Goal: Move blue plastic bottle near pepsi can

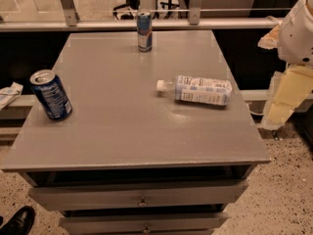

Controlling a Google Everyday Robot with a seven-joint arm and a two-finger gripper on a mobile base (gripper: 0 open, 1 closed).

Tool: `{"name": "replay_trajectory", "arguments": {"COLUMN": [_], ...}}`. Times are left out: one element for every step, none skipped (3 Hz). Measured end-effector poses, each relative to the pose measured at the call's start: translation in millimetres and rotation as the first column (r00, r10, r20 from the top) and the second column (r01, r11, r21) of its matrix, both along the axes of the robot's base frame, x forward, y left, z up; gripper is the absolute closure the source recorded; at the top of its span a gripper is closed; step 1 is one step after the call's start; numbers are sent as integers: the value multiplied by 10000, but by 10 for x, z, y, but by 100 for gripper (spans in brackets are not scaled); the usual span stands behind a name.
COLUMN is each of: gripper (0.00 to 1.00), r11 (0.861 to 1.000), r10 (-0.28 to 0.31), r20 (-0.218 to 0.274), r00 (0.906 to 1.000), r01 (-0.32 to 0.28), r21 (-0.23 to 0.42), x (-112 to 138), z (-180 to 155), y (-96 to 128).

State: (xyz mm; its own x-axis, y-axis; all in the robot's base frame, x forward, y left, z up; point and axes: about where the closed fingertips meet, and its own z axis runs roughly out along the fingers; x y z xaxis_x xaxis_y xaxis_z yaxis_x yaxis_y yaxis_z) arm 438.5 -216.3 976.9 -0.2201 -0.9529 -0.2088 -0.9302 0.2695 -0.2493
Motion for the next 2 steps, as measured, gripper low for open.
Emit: {"name": "replay_trajectory", "arguments": {"gripper": [0, 0], "r11": [10000, 9988], "r10": [36, 199], "r20": [109, 316], "r00": [9999, 9993], "r01": [-36, -213], "r21": [64, 437], "x": [17, 298], "z": [8, -207], "y": [11, 126]}}
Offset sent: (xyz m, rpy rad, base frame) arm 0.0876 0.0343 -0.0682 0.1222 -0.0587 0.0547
